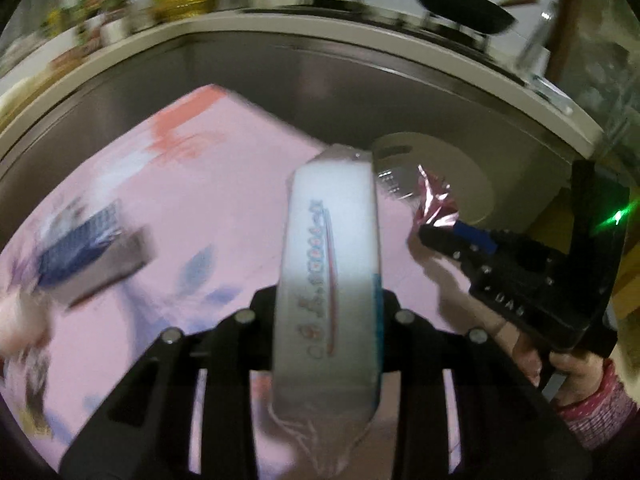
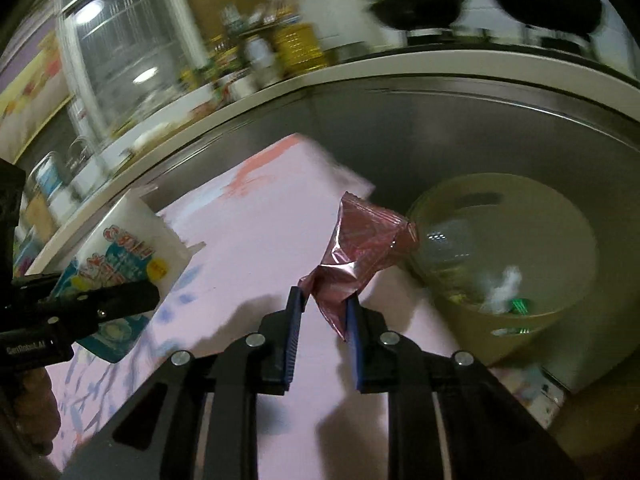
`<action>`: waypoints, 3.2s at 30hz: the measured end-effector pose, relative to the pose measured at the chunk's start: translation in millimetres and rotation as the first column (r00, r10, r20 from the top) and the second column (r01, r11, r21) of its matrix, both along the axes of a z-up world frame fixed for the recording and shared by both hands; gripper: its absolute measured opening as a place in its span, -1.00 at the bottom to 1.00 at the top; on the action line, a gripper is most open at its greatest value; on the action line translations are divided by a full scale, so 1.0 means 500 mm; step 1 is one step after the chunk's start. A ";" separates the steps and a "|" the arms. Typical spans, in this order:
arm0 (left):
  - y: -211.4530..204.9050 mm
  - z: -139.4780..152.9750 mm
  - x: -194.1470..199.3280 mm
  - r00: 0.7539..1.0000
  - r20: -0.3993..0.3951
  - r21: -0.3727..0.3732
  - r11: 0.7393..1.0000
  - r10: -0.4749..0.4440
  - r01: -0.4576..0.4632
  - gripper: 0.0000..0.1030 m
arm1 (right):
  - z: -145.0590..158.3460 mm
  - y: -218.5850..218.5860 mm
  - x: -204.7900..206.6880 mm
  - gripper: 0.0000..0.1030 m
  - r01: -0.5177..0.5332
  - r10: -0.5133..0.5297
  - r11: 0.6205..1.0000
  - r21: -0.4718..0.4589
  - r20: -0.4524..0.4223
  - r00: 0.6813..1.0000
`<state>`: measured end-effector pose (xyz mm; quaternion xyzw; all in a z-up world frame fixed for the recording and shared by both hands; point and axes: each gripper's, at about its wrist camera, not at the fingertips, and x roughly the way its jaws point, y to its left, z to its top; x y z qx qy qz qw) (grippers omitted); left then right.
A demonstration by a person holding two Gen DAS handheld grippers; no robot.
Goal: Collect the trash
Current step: 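Drop the sponge pack and pink wrapper into the white bin, then move both tools back to the table toward the pink paper cup, then grasp the white paper wrapper with the left tool while the right tool grasps the pink cup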
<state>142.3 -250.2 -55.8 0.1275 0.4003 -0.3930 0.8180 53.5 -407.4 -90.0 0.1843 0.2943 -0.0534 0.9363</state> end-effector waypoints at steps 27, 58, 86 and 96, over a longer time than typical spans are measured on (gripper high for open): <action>-0.386 -0.004 0.076 0.985 -0.128 -0.039 0.993 -0.118 0.114 0.36 | -0.043 -0.316 -0.109 0.26 0.274 -0.305 0.923 0.271 0.077 0.949; 0.684 -0.042 0.065 0.765 -0.119 -0.126 0.755 0.632 -0.643 0.36 | 0.099 0.349 0.177 0.19 -0.493 0.495 0.869 0.046 -0.039 0.868; 0.776 -0.075 0.252 0.818 0.046 -0.110 0.816 0.574 -0.567 0.18 | 0.060 0.779 0.507 0.46 -0.626 0.592 0.775 -0.088 -0.245 0.768; 0.784 -0.058 0.253 0.828 -0.010 -0.181 0.814 0.560 -0.553 -0.61 | 0.074 0.753 0.433 -0.67 -0.647 0.618 0.758 -0.082 -0.226 0.753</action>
